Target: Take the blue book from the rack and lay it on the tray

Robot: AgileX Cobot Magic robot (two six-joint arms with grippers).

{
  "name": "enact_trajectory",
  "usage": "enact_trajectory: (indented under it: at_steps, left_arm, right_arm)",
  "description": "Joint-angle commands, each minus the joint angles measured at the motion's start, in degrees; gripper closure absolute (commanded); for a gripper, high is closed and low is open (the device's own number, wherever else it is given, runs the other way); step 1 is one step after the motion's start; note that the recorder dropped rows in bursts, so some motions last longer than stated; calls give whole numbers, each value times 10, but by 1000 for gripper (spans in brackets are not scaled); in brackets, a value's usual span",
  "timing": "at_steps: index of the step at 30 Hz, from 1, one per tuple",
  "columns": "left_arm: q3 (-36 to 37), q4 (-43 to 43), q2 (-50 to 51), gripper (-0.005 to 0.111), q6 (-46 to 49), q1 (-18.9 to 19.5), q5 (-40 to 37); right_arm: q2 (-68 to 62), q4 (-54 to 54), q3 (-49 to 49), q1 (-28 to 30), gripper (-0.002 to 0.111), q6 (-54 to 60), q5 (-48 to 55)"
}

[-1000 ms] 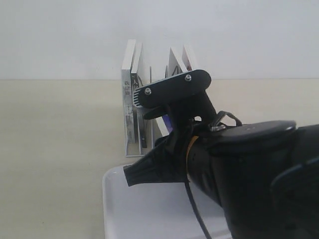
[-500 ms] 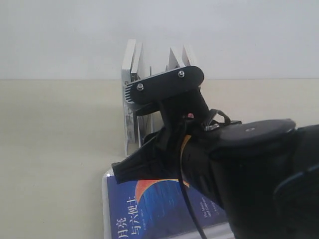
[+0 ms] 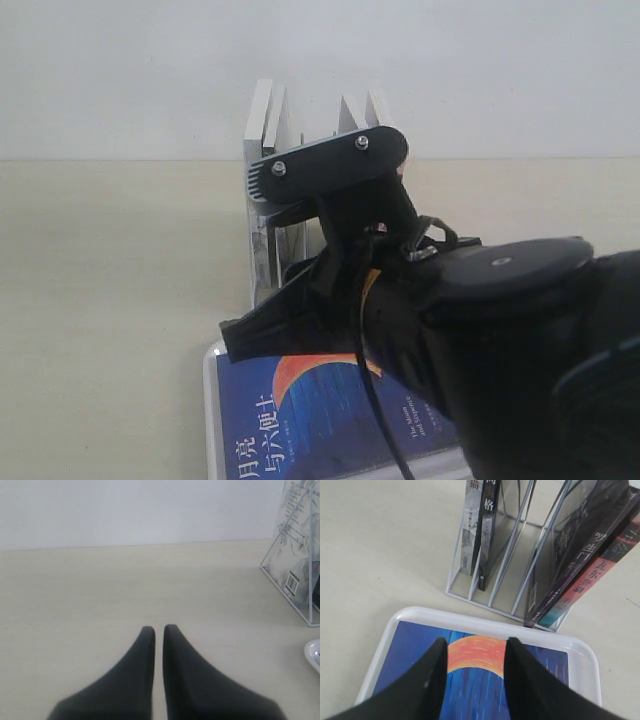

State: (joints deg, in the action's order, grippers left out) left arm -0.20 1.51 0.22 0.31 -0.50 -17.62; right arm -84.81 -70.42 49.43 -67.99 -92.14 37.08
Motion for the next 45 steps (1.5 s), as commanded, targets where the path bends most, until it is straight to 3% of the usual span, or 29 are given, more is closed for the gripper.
enact_trajectory:
  at_steps: [1, 10, 30, 36, 45]
  left_arm:
    - [2, -4, -2, 102, 2, -1, 2]
    - [2, -4, -2, 102, 2, -1, 2]
    - [2, -4, -2, 102, 2, -1, 2]
    - [2, -4, -2, 102, 2, -1, 2]
    - [2, -4, -2, 102, 2, -1, 2]
  right_arm:
    - [27, 5, -3, 0, 72, 0, 8]
    - [96, 142, -3, 0, 72, 177, 12]
    - [219, 448, -30, 0, 73, 490, 146]
    - [265, 449, -108, 0, 108, 476, 127]
    - [336, 467, -145, 0, 108, 456, 117]
